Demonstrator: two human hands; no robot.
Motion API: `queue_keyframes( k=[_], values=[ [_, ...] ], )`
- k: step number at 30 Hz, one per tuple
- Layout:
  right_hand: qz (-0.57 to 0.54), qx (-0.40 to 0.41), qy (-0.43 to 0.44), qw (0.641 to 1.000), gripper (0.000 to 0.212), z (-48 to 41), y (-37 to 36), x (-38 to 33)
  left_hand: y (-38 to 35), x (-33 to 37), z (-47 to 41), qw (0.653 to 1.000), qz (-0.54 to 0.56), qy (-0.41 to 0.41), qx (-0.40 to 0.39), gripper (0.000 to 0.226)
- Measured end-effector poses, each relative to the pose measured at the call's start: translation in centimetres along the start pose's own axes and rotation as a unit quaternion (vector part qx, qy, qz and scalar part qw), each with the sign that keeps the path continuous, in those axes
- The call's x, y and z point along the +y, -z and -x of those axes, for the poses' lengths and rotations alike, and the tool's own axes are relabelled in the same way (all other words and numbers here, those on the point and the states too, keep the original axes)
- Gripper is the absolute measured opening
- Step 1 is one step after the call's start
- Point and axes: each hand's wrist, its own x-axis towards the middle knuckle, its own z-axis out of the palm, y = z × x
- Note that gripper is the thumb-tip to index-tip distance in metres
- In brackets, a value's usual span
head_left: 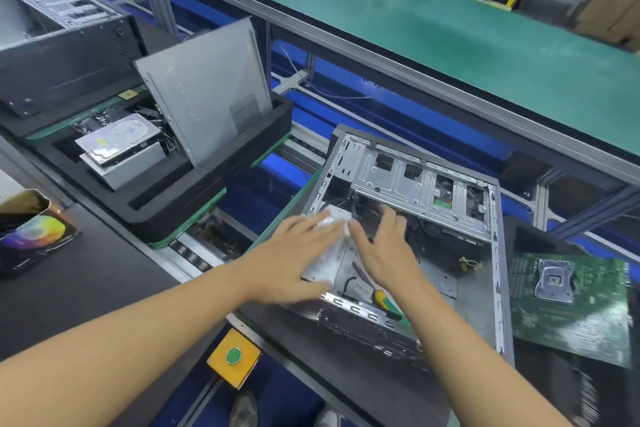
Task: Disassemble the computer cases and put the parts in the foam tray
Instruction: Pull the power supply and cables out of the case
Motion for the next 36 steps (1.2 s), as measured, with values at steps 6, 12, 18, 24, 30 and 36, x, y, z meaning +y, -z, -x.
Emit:
queue_keyframes(
  k=[6,12,18,24,30,36],
  values=[
    [0.114,-0.122,0.264,0.950,0.069,1.0,2.4,-1.5,0.1,-1.8,-3.5,0.927,0.196,0.288,0.137,0.061],
    [0.224,-0.204,0.262,0.916,0.107,0.5,0.8,-2.4,-1.5,-1.3,-4.3,0.876,0.341,0.311,0.140,0.026],
    [0.273,-0.197,0.269,0.902,0.112,0.1,0.9,-2.9,-1.6,-1.2,-4.3,0.879,0.335,0.303,0.153,0.027],
    [0.264,-0.205,0.232,0.914,0.115,-1.1,1.3,-3.3,-1.0,-0.6,-4.2,0.883,0.321,0.299,0.165,0.027],
    [0.292,-0.231,0.192,0.908,0.124,-2.0,1.4,-3.3,-1.0,-0.5,-4.0,0.865,0.350,0.321,0.164,0.030],
    [0.334,-0.224,0.206,0.892,0.137,-2.5,0.3,-3.7,-1.1,-0.5,-4.1,0.866,0.340,0.332,0.158,0.029]
  ],
)
